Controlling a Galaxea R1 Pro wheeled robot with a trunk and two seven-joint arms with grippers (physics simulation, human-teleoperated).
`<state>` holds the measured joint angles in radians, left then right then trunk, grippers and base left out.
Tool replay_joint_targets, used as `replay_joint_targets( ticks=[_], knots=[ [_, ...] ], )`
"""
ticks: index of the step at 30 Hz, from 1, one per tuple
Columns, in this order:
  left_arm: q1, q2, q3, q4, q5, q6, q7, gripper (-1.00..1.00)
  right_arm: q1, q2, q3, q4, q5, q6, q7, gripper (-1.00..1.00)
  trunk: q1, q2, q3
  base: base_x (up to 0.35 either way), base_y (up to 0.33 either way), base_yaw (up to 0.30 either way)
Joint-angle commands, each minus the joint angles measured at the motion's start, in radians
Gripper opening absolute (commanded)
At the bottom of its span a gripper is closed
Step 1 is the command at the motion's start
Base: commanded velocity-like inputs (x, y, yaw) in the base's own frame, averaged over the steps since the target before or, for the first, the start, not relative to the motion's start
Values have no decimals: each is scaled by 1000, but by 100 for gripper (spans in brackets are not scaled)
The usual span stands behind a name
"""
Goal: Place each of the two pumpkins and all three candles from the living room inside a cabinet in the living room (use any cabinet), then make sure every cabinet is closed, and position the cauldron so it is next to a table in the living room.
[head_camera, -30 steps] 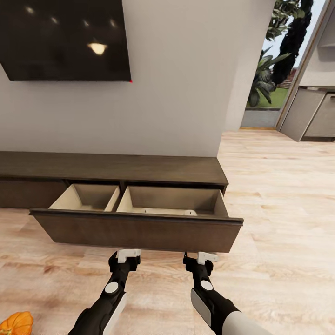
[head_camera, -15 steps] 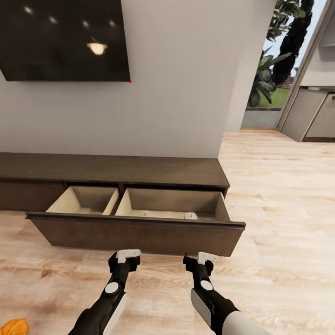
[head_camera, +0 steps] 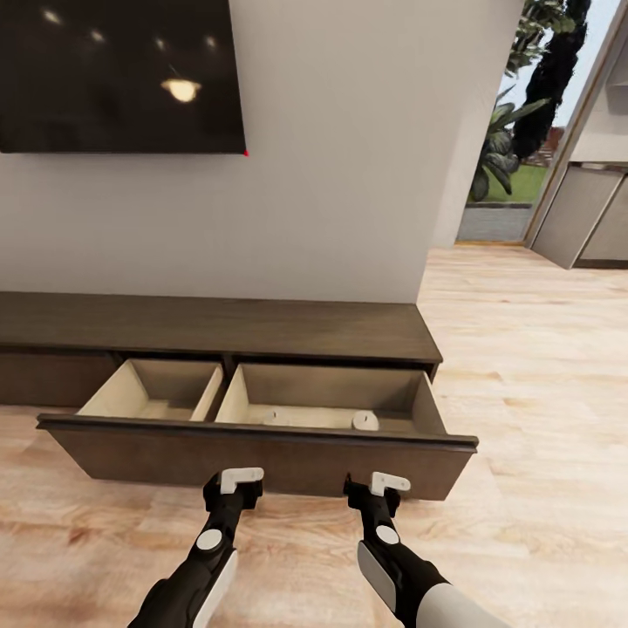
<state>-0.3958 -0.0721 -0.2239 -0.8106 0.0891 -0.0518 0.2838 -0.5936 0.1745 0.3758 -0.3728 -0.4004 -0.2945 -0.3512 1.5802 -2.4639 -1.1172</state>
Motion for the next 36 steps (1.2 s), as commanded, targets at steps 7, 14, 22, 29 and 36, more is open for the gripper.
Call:
replay_joint_targets(
  ticks=[7,14,22,29,36],
  knots=[
    [0,0,0,0,0,1,0,100,0,0,0,0,0,0,0,100,0,0,0,161,15,0],
    [0,0,0,0,1,3,0,100,0,0,0,0,0,0,0,100,0,0,0,76,-55,0],
    [0,0,0,1,1,1,0,100,0,0,0,0,0,0,0,100,0,0,0,150,-95,0],
    [0,0,0,1,0,0,0,100,0,0,0,0,0,-3,0,100,0,0,0,44,-3,0],
    [0,0,0,1,1,1,0,100,0,0,0,0,0,-3,0,100,0,0,0,118,0,0]
  ],
)
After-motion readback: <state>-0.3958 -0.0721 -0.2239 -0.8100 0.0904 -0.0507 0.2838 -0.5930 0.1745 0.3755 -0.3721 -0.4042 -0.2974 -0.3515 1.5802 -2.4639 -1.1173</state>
